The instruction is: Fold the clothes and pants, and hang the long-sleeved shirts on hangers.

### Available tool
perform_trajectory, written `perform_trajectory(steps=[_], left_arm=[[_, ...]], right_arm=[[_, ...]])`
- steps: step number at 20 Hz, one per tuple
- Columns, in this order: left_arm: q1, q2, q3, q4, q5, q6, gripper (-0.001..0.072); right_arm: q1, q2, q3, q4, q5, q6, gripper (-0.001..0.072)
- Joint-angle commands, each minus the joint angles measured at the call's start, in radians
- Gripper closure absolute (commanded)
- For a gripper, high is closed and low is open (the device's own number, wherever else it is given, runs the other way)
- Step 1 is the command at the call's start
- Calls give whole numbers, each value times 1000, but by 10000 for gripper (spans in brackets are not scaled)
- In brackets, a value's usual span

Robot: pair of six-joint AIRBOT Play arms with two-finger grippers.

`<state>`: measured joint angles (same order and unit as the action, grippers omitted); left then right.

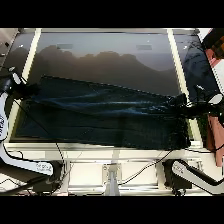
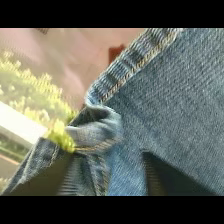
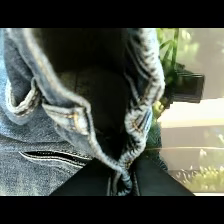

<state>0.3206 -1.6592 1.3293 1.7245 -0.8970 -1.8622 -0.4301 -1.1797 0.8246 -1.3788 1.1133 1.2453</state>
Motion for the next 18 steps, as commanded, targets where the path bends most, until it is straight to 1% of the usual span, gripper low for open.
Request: perform_trajectory(steps=[1, 2, 3, 5, 9, 11, 13, 15, 17, 18], left_arm=[[3, -22, 0, -4, 46, -170, 523], [5, -32, 0, -4, 47, -187, 664], [5, -39, 0, -4, 53, -196, 691], [6, -39, 1, -4, 94, -203, 691], [6, 19, 3, -3, 255, -202, 692], [7, 60, 3, 29, 311, -203, 693], [22, 83, 3, 56, 286, -203, 693], [53, 86, 2, 57, 217, -198, 693], [84, 85, 0, 72, 169, -187, 693], [95, 85, -1, 74, 167, -188, 693]], right_arm=[[0, 0, 0, 14, -8, 0, 663], [0, 0, 0, 14, -8, 0, 663], [0, 0, 0, 14, -10, 0, 663], [0, 0, 0, 14, -18, 0, 663], [0, 0, 0, 29, -63, 5, 663], [0, 0, 0, 54, -95, 5, 663], [0, 0, 0, 83, -135, 5, 663], [0, 0, 0, 109, -185, 31, 663], [0, 0, 0, 129, -252, 37, 663], [1, 0, 0, 137, -293, 37, 663]])
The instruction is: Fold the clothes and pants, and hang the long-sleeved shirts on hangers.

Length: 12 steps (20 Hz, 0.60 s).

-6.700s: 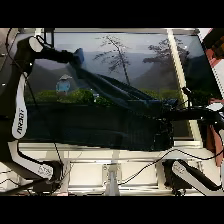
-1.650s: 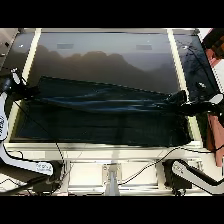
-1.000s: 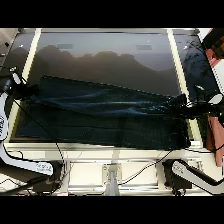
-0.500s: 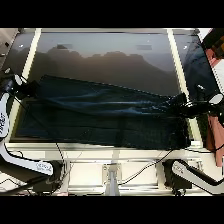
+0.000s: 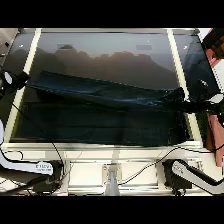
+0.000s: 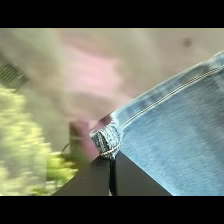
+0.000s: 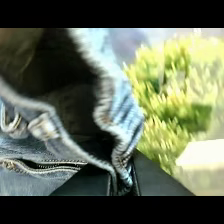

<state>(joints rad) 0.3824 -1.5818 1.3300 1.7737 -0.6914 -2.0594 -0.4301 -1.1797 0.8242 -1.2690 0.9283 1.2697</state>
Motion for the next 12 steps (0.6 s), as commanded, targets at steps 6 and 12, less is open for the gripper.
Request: perform_trajectory(steps=[6, 12], left_arm=[[34, -4, -61, 24, 3, 10, 692], [9, -36, -132, 21, 62, 10, 692]], right_arm=[[1, -24, 0, 174, -351, 13, 663], [1, -162, 0, 240, -363, 42, 663]])
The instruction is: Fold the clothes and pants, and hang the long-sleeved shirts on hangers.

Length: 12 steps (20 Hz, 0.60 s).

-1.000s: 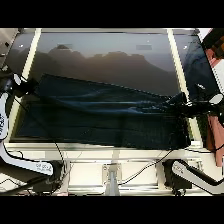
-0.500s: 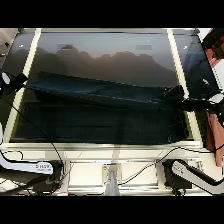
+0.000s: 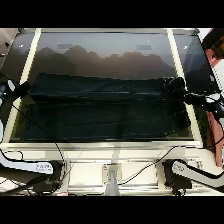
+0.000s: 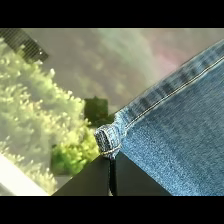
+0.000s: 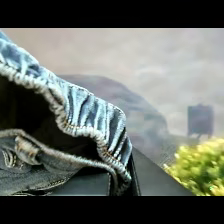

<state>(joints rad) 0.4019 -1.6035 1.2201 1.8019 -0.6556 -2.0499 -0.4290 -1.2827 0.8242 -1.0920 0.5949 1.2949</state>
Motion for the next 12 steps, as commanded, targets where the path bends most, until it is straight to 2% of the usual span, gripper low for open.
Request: perform_trajectory(steps=[1, 12], left_arm=[[-18, -18, -22, -7, 40, 0, 692], [-50, -29, -22, -7, 141, 0, 692]], right_arm=[[0, -76, 0, 94, -42, 23, 662], [0, -121, 0, 306, -281, 38, 662]])
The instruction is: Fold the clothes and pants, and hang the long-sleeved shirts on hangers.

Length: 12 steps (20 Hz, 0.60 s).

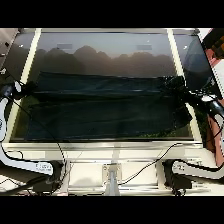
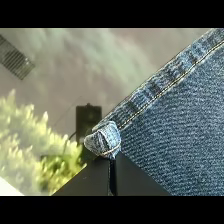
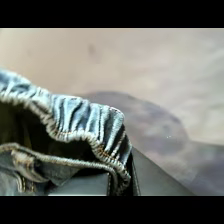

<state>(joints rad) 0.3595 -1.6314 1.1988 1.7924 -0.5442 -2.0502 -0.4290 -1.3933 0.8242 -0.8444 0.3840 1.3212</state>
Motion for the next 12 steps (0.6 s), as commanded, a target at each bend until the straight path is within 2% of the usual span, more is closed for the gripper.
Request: perform_trajectory(steps=[1, 4, 6, 11, 12], left_arm=[[-12, -2, 0, 3, 29, 0, 691], [-30, -11, 0, 3, 28, 1, 691], [-34, -18, 0, 9, 28, 2, 691], [-28, -54, 0, 11, 17, 200, 691], [-26, -61, 0, 11, 18, 204, 691]], right_arm=[[0, -21, 0, 59, -63, 30, 662], [0, -79, 0, 59, 3, 135, 662], [0, -114, 0, 59, 43, 145, 662], [0, -126, 3, 59, 41, 144, 662], [0, -126, 3, 58, 42, 144, 662]])
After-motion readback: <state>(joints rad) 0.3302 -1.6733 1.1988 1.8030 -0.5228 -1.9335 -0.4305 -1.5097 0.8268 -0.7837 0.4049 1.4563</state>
